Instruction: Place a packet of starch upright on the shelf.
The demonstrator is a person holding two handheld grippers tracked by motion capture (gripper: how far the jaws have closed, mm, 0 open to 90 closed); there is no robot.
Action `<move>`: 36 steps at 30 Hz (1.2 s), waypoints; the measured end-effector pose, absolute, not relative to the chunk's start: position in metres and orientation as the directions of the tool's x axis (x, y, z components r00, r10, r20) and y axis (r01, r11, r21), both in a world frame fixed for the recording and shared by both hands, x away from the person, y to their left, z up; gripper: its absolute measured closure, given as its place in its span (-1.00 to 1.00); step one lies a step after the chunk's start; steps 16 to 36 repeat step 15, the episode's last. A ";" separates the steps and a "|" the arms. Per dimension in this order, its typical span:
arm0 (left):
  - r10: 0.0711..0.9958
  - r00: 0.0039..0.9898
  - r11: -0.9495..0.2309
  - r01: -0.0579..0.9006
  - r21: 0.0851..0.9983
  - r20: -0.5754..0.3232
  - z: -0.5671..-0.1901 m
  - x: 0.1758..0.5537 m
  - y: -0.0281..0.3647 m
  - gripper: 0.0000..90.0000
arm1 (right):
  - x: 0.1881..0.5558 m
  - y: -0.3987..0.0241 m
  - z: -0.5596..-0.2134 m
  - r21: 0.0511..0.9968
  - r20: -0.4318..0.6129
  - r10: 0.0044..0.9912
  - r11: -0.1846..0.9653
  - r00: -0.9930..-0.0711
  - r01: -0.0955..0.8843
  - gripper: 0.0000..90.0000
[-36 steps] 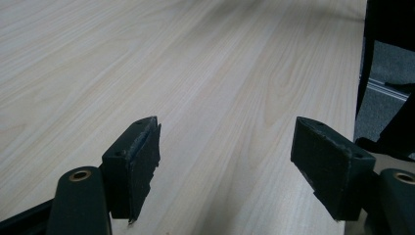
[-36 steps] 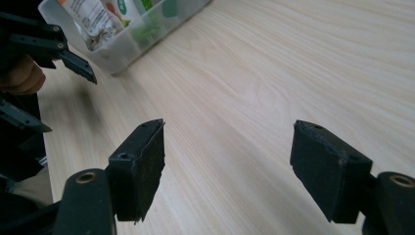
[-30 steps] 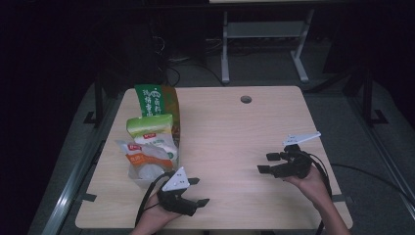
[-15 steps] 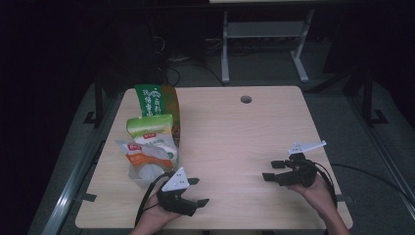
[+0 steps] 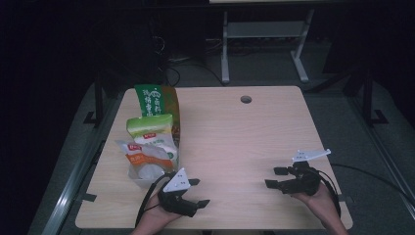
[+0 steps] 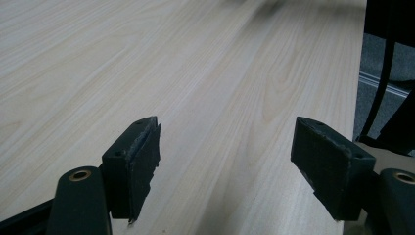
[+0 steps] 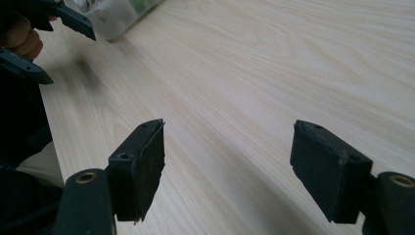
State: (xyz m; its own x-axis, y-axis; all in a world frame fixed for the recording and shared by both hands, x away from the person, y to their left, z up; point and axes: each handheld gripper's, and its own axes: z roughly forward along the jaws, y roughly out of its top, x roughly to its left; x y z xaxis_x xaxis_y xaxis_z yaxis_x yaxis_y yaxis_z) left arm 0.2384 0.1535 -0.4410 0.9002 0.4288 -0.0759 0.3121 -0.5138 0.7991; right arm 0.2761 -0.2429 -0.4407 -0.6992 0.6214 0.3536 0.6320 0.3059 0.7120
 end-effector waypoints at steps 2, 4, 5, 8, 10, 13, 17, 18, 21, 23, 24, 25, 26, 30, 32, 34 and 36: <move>0.428 0.900 -0.514 0.312 0.799 -0.076 -0.441 0.238 0.154 -0.42 | 0.275 -0.243 -0.441 0.712 0.356 0.623 0.302 -0.697 0.634 -0.38; 0.430 0.899 -0.510 0.315 0.800 -0.080 -0.442 0.238 0.154 -0.42 | 0.271 -0.243 -0.446 0.729 0.369 0.623 0.266 -0.690 0.630 -0.39; 0.431 0.898 -0.508 0.317 0.801 -0.082 -0.442 0.238 0.154 -0.42 | 0.269 -0.243 -0.448 0.733 0.366 0.627 0.261 -0.688 0.628 -0.39; 0.429 0.900 -0.507 0.316 0.802 -0.084 -0.442 0.239 0.153 -0.42 | 0.266 -0.241 -0.450 0.737 0.363 0.631 0.257 -0.686 0.626 -0.39; 0.425 0.901 -0.509 0.314 0.802 -0.083 -0.442 0.238 0.153 -0.42 | 0.263 -0.239 -0.449 0.743 0.345 0.640 0.262 -0.687 0.616 -0.39; 0.416 0.906 -0.518 0.304 0.800 -0.075 -0.441 0.238 0.153 -0.42 | 0.260 -0.237 -0.450 0.752 0.329 0.636 0.270 -0.698 0.601 -0.39; 0.413 0.908 -0.523 0.298 0.799 -0.069 -0.441 0.238 0.153 -0.42 | 0.259 -0.235 -0.451 0.743 0.335 0.637 0.275 -0.695 0.610 -0.39; 0.413 0.908 -0.523 0.298 0.799 -0.069 -0.441 0.238 0.153 -0.42 | 0.259 -0.235 -0.451 0.743 0.335 0.637 0.275 -0.695 0.610 -0.39; 0.413 0.908 -0.523 0.298 0.799 -0.069 -0.441 0.238 0.153 -0.42 | 0.259 -0.235 -0.451 0.743 0.335 0.637 0.275 -0.695 0.610 -0.39; 0.413 0.908 -0.523 0.298 0.799 -0.069 -0.441 0.238 0.153 -0.42 | 0.259 -0.235 -0.451 0.743 0.335 0.637 0.275 -0.695 0.610 -0.39; 0.413 0.908 -0.523 0.298 0.799 -0.069 -0.441 0.238 0.153 -0.42 | 0.259 -0.235 -0.451 0.743 0.335 0.637 0.275 -0.695 0.610 -0.39; 0.413 0.908 -0.523 0.298 0.799 -0.069 -0.441 0.238 0.153 -0.42 | 0.259 -0.235 -0.451 0.743 0.335 0.637 0.275 -0.695 0.610 -0.39; 0.413 0.908 -0.523 0.298 0.799 -0.069 -0.441 0.238 0.153 -0.42 | 0.259 -0.235 -0.451 0.743 0.335 0.637 0.275 -0.695 0.610 -0.39; 0.413 0.908 -0.523 0.298 0.799 -0.069 -0.441 0.238 0.153 -0.42 | 0.259 -0.235 -0.451 0.743 0.335 0.637 0.275 -0.695 0.610 -0.39; 0.413 0.908 -0.523 0.298 0.799 -0.069 -0.441 0.238 0.153 -0.42 | 0.259 -0.235 -0.451 0.743 0.335 0.637 0.275 -0.695 0.610 -0.39; 0.413 0.908 -0.523 0.298 0.799 -0.069 -0.441 0.238 0.153 -0.42 | 0.259 -0.235 -0.451 0.743 0.335 0.637 0.275 -0.695 0.610 -0.39; 0.413 0.908 -0.523 0.298 0.799 -0.069 -0.441 0.238 0.153 -0.42 | 0.259 -0.235 -0.451 0.743 0.335 0.637 0.275 -0.695 0.610 -0.39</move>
